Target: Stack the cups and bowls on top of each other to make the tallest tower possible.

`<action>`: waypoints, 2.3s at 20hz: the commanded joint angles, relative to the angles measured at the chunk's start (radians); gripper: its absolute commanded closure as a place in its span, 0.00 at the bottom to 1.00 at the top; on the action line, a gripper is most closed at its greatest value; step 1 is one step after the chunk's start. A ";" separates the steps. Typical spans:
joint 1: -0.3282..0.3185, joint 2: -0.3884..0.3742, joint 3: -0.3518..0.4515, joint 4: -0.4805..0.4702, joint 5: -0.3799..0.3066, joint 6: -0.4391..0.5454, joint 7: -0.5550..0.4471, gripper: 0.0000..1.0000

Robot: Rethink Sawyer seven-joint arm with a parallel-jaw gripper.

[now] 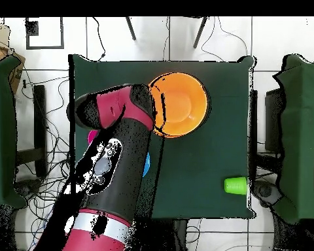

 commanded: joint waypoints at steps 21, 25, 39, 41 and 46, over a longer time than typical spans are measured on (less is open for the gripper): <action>0.000 0.037 0.065 0.081 -0.035 -0.027 0.093 1.00; -0.003 0.042 0.069 0.079 -0.032 -0.034 0.096 1.00; -0.006 0.055 0.073 0.082 -0.038 -0.069 0.094 1.00; -0.006 0.054 0.072 0.081 -0.038 -0.067 0.093 1.00; -0.006 0.058 0.071 0.077 -0.036 -0.066 0.097 1.00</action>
